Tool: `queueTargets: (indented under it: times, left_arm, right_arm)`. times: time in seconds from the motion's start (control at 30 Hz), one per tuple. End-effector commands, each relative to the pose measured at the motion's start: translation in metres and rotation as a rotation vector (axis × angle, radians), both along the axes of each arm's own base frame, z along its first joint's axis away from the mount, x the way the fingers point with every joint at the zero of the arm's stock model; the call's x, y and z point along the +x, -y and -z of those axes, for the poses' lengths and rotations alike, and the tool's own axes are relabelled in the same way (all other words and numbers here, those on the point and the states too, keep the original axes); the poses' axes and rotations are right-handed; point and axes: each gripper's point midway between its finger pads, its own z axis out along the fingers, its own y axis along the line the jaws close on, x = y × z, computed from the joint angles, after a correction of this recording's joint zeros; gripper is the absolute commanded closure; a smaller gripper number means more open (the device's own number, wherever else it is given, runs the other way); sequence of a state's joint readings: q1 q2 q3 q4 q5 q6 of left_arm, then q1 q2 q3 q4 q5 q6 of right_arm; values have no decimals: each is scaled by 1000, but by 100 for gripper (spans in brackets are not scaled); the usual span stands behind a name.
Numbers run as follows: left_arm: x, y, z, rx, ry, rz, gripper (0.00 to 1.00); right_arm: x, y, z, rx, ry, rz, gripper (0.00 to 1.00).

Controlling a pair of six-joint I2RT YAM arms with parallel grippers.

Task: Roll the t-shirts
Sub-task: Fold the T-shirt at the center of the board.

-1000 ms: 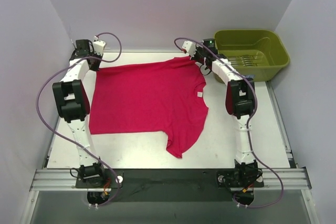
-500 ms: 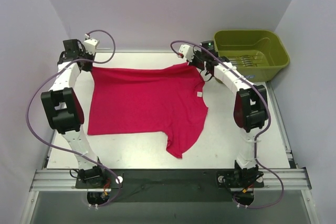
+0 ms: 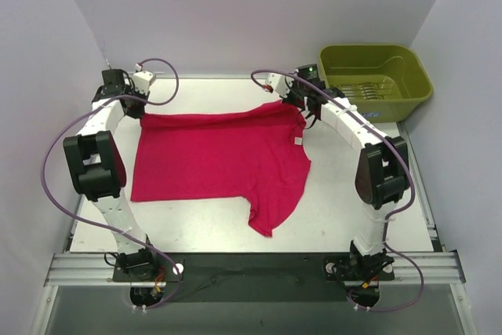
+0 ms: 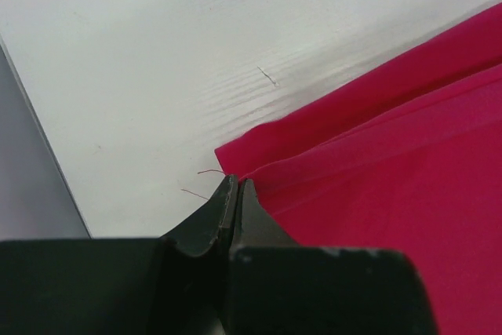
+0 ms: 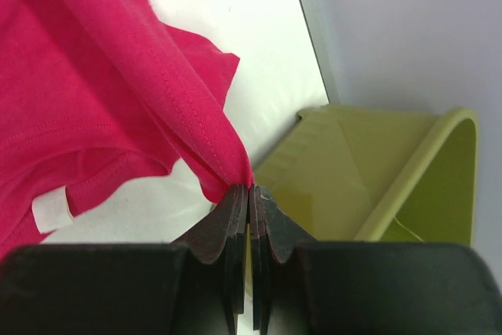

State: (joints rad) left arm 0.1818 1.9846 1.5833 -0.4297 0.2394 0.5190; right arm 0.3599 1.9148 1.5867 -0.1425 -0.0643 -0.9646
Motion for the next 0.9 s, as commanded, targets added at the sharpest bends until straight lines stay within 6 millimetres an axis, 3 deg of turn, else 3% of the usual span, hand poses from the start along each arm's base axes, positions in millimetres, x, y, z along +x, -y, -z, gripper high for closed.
queueTargets:
  times: [0.0, 0.2, 0.43, 0.67, 0.83, 0.87]
  left_arm:
    - [-3, 2, -24, 32, 54, 31, 100]
    - [-15, -1, -21, 75, 28, 60, 100]
    - [-27, 1, -33, 120, 44, 127, 100]
    - [-22, 2, -50, 217, 153, 179, 100]
    - [-38, 5, -39, 267, 121, 261, 100]
    - [-46, 7, -25, 284, 98, 296, 100]
  right_arm:
    - [-13, 23, -29, -29, 36, 49, 100]
    - [-37, 26, -18, -22, -31, 41, 100]
    - [-70, 19, -5, -5, -109, 21, 100]
    - [-97, 14, 10, 9, -186, 10, 100]
    - [-107, 9, 11, 24, -209, 10, 100]
    - [-110, 9, 14, 24, -221, 10, 100]
